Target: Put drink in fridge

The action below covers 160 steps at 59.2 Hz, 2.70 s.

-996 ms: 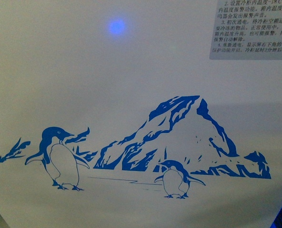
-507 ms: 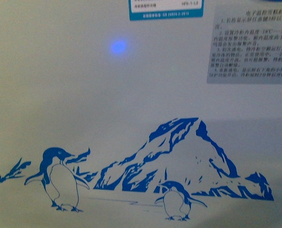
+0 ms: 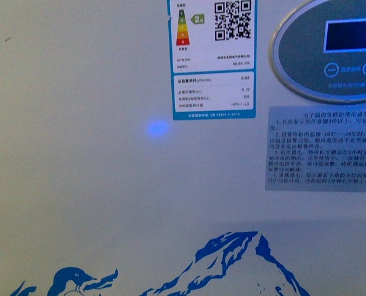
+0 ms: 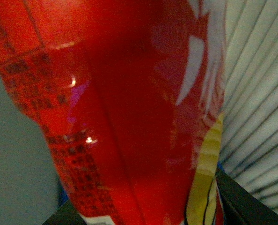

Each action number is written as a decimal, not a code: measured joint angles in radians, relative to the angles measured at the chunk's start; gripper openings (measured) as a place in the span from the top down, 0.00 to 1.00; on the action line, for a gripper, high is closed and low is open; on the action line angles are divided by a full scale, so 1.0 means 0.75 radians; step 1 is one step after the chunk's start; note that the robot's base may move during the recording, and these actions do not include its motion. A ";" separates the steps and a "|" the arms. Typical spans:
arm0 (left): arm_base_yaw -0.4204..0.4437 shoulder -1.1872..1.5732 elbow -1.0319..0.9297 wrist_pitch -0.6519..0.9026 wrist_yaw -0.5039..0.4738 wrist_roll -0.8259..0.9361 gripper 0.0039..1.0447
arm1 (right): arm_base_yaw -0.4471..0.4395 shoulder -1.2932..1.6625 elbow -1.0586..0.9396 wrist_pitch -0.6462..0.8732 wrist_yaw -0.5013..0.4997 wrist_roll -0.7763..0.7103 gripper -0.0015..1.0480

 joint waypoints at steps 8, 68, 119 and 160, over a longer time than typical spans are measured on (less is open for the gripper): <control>0.000 0.000 0.000 0.000 0.000 0.000 0.08 | 0.008 -0.335 -0.032 -0.096 -0.003 0.021 0.58; 0.000 0.000 0.000 0.000 0.000 0.000 0.08 | 0.379 -1.191 -0.203 -0.417 0.262 0.153 0.59; 0.000 0.000 0.000 0.000 0.000 0.000 0.08 | 0.468 -1.196 -0.244 -0.427 0.333 0.152 0.59; 0.000 0.000 0.000 0.000 -0.001 0.000 0.08 | 0.468 -1.203 -0.243 -0.427 0.333 0.152 0.59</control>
